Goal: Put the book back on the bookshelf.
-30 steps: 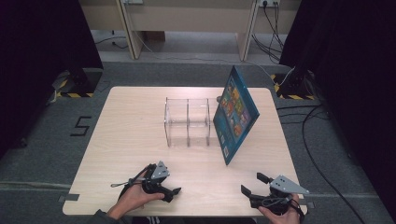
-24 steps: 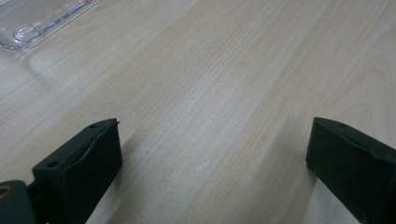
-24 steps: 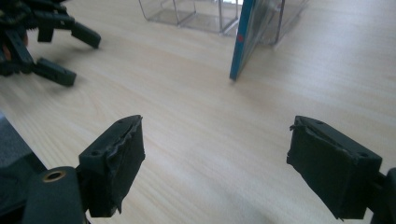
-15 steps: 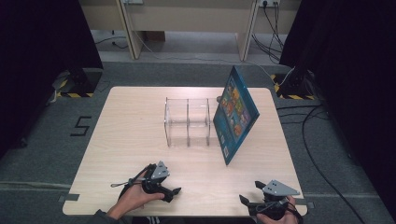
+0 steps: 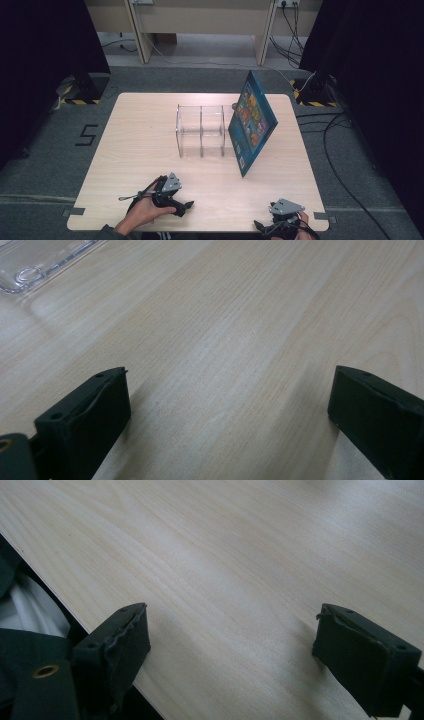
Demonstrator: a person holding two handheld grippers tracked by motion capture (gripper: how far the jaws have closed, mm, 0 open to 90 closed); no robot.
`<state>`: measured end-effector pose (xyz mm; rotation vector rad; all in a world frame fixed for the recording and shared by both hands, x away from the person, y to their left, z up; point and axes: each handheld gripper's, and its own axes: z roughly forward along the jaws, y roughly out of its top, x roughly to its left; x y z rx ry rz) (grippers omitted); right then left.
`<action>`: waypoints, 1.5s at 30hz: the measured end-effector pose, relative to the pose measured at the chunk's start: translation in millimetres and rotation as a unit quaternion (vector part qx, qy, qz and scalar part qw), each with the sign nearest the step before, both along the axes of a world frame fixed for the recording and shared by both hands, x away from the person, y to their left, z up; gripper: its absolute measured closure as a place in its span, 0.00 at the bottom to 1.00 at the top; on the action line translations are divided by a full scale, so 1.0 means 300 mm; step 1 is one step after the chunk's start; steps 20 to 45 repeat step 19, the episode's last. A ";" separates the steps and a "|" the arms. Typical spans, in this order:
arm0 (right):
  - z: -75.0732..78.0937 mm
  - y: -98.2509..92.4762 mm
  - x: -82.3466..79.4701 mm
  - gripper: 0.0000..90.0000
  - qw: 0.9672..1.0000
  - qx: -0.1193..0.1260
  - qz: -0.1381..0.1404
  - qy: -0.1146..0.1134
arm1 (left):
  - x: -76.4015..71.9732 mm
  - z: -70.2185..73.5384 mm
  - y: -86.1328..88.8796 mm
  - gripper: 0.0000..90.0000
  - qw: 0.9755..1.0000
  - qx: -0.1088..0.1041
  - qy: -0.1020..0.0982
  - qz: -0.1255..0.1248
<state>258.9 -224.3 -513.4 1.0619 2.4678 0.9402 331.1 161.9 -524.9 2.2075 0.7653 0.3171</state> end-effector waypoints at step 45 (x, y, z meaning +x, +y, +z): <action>-0.001 -0.003 0.002 0.17 1.000 0.002 0.001 0.000 | 0.000 0.000 0.000 0.03 1.000 0.000 0.000 0.000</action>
